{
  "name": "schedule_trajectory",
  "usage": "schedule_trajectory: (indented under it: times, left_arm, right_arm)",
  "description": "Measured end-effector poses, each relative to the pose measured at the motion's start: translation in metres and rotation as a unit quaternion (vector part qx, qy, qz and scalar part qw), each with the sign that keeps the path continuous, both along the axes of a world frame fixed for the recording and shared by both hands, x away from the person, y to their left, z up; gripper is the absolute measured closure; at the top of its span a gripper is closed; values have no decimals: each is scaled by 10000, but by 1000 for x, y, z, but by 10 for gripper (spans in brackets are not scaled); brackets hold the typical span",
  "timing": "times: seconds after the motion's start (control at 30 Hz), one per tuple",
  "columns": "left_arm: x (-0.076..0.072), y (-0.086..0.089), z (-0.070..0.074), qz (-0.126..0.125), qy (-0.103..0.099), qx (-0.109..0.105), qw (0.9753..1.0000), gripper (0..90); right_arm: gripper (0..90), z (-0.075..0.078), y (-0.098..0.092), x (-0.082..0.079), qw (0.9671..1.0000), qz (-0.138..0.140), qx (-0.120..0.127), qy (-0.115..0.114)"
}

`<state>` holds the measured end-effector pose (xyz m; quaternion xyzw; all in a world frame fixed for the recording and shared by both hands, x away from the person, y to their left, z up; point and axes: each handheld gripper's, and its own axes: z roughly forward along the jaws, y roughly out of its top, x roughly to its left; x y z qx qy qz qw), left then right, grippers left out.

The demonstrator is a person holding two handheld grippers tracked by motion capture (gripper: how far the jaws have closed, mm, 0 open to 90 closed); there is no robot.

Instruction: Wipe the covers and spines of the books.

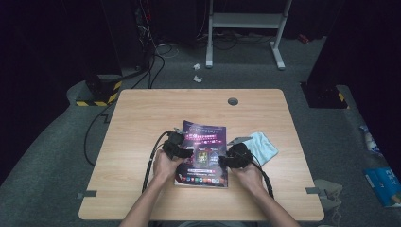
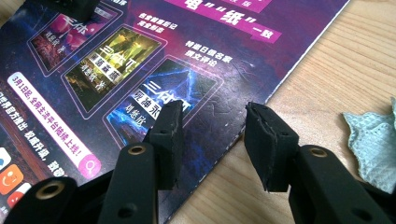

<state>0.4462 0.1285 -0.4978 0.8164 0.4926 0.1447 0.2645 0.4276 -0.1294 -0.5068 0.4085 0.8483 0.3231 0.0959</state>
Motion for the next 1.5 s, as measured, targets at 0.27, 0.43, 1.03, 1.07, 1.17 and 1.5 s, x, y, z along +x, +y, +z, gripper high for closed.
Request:
schedule_trajectory:
  times: [0.27, 0.43, 1.03, 1.07, 1.17, 1.5]
  left_arm:
    - [-9, -1, 15, -125, -254, -163, 9995, 435]
    - [-7, 0, 18, -122, -275, -425, 9986, 445]
    - [6, -3, 11, -168, 45, -244, 9996, 475]
    - [9, -4, 12, -180, -4, -275, 9995, 467]
    - [16, -10, 13, -231, -30, -326, 9992, 464]
    - [9, -7, 9, -389, 168, -188, 9989, 569]
  right_arm:
    - [571, 0, 0, 0, 10000, 17, 12, 6]
    - [572, 0, 0, 0, 10000, 18, -4, 8]
    - [577, 3, 2, 4, 9998, 136, -139, 50]
    - [577, 3, 2, 5, 9997, 160, -165, 56]
    - [576, 4, 3, 4, 9997, 124, -189, 119]
    - [576, 3, 3, 6, 9996, 197, -186, 86]
